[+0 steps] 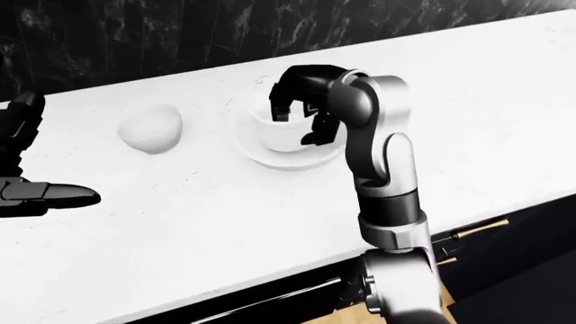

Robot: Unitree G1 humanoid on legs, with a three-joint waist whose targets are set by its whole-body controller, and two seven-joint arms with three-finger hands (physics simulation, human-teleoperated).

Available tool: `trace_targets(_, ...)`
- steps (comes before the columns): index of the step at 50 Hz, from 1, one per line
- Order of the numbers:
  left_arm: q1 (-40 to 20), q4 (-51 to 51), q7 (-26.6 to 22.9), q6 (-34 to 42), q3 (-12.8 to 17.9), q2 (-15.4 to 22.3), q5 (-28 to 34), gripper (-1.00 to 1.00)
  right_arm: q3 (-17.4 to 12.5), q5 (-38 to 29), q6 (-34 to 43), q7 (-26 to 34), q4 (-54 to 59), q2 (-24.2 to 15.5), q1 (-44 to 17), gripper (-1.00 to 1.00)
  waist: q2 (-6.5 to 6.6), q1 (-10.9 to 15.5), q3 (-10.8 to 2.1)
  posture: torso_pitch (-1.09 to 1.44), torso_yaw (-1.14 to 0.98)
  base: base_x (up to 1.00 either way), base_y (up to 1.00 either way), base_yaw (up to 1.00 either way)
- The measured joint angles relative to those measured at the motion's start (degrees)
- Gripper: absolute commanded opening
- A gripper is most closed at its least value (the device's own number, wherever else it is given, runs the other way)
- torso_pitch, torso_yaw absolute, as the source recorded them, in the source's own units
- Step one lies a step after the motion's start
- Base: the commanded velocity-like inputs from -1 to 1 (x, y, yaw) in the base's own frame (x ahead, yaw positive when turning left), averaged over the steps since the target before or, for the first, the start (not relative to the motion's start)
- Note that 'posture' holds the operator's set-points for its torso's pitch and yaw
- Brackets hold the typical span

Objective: Stack the bowls from largest to smallest.

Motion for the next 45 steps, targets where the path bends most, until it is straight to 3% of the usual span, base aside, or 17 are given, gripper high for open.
trace_targets(7, -0.5, -0.1, 0.4, 0.2, -0.5, 0.0, -0.1, 1.00, -0.9, 0.7, -0.1, 0.0, -1.7, -0.9, 1.9, -0.22, -0.12, 0.1, -0.14, 0.00, 0.00, 0.00, 0.00, 0.00)
trace_targets(15, -0.6, -0.2, 0.9, 0.5, -0.4, 0.3, -0.8, 1.00, -1.0, 0.8, -0.4, -0.4, -2.7, -1.2, 1.8, 0.39, -0.16, 0.0, -0.34, 0.00, 0.00, 0.00, 0.00, 0.00)
trace_targets(18, -0.8, -0.2, 1.1, 0.5, -0.2, 0.4, -1.1, 1.00, -1.0, 1.1, -0.5, -0.4, -3.1, -1.4, 1.8, 0.50, -0.22, 0.0, -0.36, 0.00, 0.00, 0.00, 0.00, 0.00)
trace_targets(28, -0.4, -0.1, 1.5, 0.1, -0.6, 0.6, -1.4, 1.00, -1.9, 2.3, 1.2, 2.4, -5.7, -3.0, -0.6, 0.45, -0.30, 0.1, -0.17, 0.00, 0.00, 0.00, 0.00, 0.00)
trace_targets(36, -1.1, 0.0, 2.1, 0.3, -0.7, 1.0, -2.0, 1.00, -2.6, 3.8, 4.8, 6.1, -9.1, -4.7, -6.0, 0.46, -0.23, -0.1, 0.07, 0.00, 0.00, 0.00, 0.00, 0.00)
trace_targets(41, -1.4, -0.1, 3.0, 0.5, -0.4, 1.5, -3.2, 1.00, -0.7, 3.3, 7.6, 8.0, -12.2, -2.0, -9.8, 0.44, -0.05, -0.4, 0.12, 0.00, 0.00, 0.00, 0.00, 0.00)
trace_targets(45, -0.8, -0.3, 3.8, 0.5, 1.9, 2.6, -6.1, 1.00, 2.0, 2.0, 8.6, 8.1, -12.2, 2.4, -12.3, 0.40, 0.21, -0.7, 0.19, 0.00, 0.00, 0.00, 0.00, 0.00)
